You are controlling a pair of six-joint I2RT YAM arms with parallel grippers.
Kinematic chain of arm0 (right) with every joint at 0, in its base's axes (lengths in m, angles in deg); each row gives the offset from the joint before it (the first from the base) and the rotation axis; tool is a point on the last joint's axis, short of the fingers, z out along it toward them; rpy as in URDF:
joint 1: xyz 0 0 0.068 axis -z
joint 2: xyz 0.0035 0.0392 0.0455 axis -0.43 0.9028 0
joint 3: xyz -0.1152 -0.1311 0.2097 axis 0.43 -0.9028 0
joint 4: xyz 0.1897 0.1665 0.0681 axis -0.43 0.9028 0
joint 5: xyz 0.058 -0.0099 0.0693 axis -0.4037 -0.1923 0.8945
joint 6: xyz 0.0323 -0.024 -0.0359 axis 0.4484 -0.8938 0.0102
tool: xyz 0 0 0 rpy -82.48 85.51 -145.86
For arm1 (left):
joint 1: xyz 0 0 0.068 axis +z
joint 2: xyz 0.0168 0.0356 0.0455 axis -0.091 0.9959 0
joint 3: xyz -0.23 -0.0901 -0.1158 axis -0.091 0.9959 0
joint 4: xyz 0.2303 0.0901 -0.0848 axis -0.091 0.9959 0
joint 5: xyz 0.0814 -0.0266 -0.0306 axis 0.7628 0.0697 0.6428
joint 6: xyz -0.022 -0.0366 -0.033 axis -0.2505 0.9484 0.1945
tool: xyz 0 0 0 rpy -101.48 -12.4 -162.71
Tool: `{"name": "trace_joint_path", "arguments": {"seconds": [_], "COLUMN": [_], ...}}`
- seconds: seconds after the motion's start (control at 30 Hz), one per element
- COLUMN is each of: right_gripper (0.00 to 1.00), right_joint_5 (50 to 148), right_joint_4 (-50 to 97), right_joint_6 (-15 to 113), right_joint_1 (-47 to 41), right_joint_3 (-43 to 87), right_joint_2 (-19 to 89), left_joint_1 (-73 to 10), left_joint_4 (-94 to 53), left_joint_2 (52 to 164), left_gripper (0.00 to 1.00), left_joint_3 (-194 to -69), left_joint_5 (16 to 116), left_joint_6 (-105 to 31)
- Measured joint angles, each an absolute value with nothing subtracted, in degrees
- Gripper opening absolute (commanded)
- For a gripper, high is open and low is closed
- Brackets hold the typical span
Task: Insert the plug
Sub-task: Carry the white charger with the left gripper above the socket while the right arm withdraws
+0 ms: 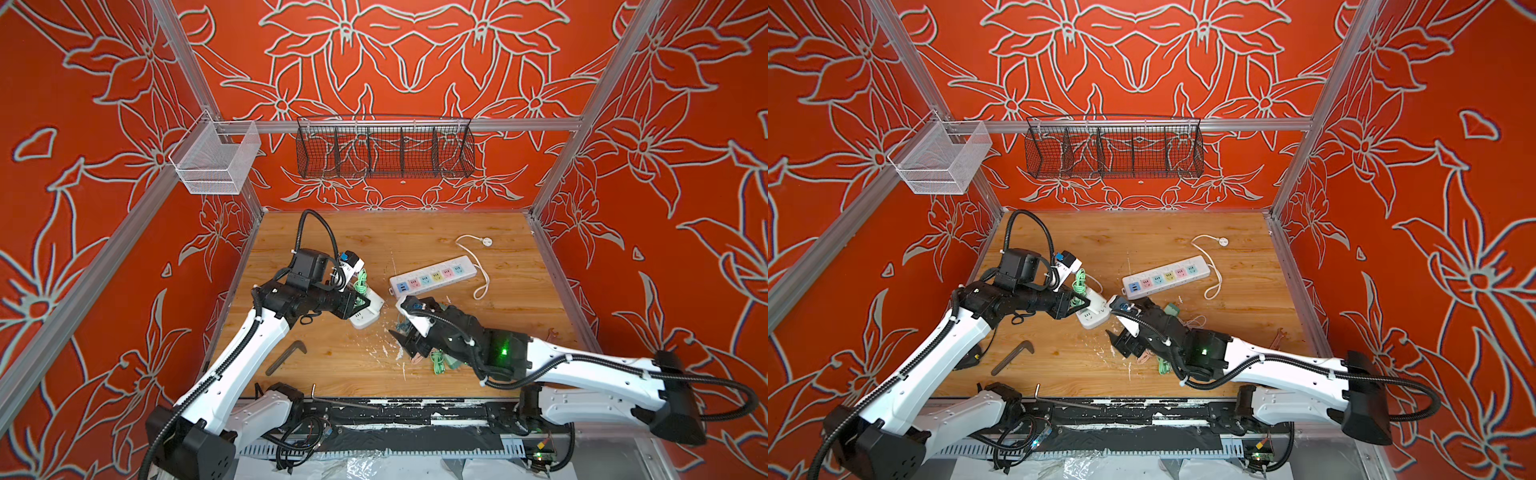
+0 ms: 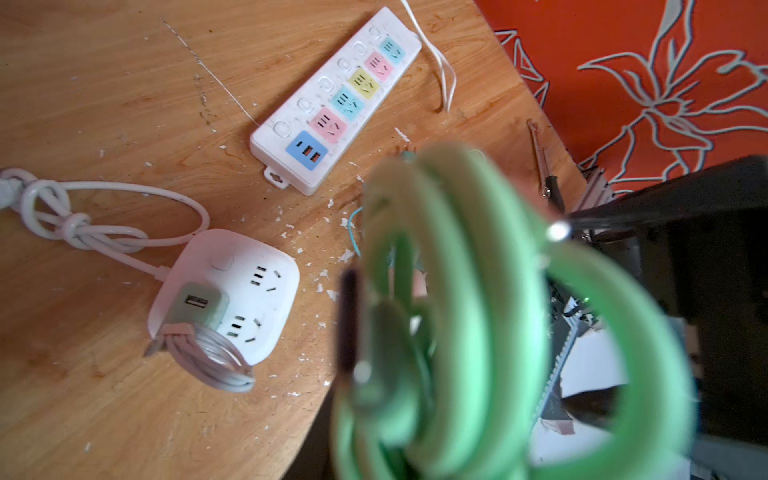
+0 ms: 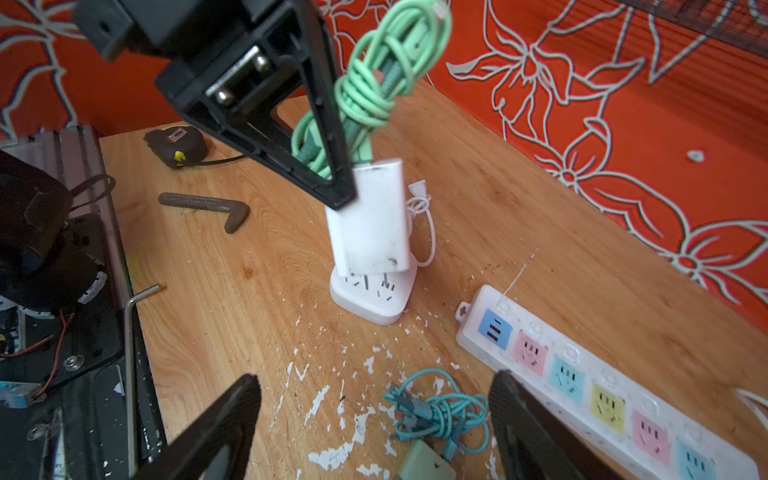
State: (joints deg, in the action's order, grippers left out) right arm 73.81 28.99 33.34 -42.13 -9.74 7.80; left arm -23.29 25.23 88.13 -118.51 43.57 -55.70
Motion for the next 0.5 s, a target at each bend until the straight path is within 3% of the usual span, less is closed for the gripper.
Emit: {"name": "trace_joint_path", "arguments": {"seconds": [0.5], "right_gripper": [0.95], "right_joint_5": [77.94], "right_joint_4": [33.60], "right_joint_6": [41.97], "right_joint_1": [-33.19], "right_joint_3": [-14.85], "right_joint_2": [3.64], "left_joint_1": [-27.26], "left_joint_4": [21.47], "left_joint_2": [98.21], "left_gripper": [0.00], "left_joint_3": [-122.45], "left_joint_5": [54.91], "left_joint_6": [-65.73]}}
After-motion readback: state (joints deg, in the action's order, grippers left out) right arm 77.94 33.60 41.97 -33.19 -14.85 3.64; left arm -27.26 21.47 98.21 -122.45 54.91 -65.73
